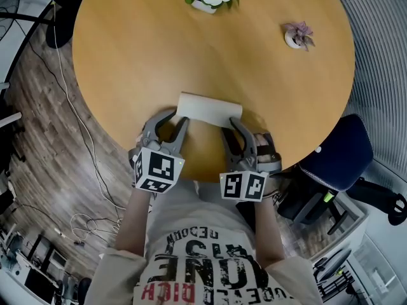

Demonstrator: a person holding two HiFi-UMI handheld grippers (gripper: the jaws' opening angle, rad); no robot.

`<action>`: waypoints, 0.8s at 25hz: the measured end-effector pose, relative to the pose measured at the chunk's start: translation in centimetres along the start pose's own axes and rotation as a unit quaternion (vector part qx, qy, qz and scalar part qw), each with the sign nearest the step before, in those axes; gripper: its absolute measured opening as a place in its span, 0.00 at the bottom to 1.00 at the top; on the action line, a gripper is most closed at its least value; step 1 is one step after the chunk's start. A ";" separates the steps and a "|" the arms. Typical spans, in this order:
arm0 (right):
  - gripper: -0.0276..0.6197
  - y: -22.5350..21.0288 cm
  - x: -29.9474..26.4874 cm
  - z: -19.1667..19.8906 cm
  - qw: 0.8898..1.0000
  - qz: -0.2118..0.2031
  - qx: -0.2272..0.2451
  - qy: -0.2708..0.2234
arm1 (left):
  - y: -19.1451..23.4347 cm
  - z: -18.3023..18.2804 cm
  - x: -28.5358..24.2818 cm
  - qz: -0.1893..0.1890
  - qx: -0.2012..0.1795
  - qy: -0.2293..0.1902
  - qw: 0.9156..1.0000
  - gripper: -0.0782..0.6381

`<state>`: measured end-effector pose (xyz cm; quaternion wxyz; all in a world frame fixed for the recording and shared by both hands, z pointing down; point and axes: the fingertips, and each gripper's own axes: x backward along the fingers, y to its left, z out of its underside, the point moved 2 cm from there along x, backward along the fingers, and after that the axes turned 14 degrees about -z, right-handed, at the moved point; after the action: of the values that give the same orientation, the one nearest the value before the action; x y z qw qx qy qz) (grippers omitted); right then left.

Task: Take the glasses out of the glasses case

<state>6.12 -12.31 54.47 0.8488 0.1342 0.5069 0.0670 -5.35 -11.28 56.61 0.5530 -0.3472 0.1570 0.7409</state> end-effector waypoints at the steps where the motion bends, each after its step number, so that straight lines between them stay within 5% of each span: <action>1: 0.27 -0.1 0.2 -0.1 1.000 -0.002 -0.007 -0.005 | -0.1 0.0 0.0 -0.001 0.000 0.000 1.000 0.26; 11: 0.14 -4.1 2.7 -0.4 0.994 0.038 -0.083 -0.061 | -0.2 0.1 -0.1 -0.005 0.015 0.004 1.000 0.26; 20: 0.12 -7.7 1.9 -0.2 0.992 0.067 -0.090 -0.058 | -0.2 0.1 0.0 -0.007 0.033 0.004 0.999 0.26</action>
<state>6.67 -19.20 50.51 0.8792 0.0941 0.4383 0.1613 -5.20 -11.09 56.73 0.5684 -0.3331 0.1810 0.7302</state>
